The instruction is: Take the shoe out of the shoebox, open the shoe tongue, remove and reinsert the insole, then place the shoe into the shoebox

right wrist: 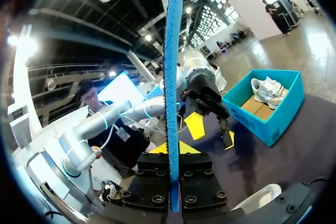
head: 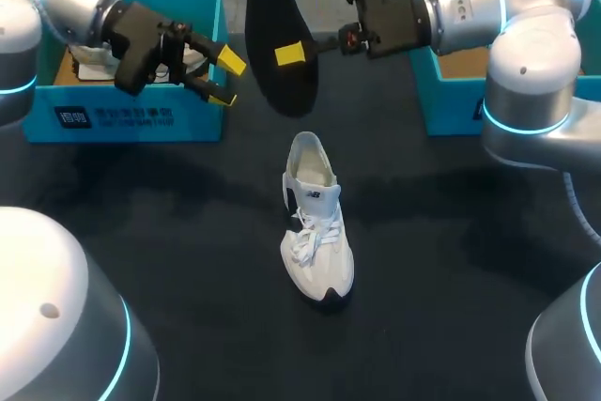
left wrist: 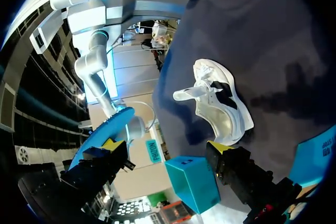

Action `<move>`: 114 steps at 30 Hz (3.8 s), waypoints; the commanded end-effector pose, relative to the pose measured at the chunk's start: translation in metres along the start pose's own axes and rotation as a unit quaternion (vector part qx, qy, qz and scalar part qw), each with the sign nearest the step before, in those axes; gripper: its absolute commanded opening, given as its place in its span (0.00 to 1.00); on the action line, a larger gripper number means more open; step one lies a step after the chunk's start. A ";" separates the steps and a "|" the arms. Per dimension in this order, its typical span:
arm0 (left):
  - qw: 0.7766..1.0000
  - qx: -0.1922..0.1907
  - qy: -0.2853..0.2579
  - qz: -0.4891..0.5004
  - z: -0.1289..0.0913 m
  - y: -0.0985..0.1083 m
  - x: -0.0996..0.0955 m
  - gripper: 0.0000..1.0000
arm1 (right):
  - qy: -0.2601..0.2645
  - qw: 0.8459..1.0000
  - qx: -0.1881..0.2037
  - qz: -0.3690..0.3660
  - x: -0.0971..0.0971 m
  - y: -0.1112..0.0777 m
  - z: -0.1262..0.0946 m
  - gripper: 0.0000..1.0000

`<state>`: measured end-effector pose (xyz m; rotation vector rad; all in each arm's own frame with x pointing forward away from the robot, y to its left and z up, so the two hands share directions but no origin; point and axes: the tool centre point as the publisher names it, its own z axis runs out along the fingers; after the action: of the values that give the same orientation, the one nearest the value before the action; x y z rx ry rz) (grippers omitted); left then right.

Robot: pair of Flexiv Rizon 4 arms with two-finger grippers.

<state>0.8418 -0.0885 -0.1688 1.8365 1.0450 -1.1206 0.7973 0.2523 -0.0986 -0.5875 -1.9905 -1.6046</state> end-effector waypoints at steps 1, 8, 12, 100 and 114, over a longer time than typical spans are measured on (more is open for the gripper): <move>1.000 0.001 0.001 0.001 0.000 0.001 0.000 1.00 | 0.000 1.000 0.000 -0.001 -0.001 0.000 0.002 0.00; 1.000 0.001 0.001 0.001 0.000 0.001 0.000 1.00 | 0.000 1.000 0.000 -0.001 -0.001 0.000 0.002 0.00; 1.000 0.001 0.001 0.001 0.000 0.001 0.000 1.00 | 0.000 1.000 0.000 -0.001 -0.001 0.000 0.002 0.00; 0.873 -0.129 0.066 -0.467 0.025 -0.014 0.124 1.00 | 0.074 0.990 0.064 -0.098 -0.146 -0.075 0.010 0.00; 0.868 -0.126 0.062 -0.477 0.029 -0.018 0.128 1.00 | 0.042 0.994 0.046 -0.090 -0.159 -0.098 0.004 0.00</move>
<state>0.8530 -0.0728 -0.2986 1.1528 2.1837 -1.2986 0.8673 0.2356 -0.2686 -0.2673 -2.1001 -1.5890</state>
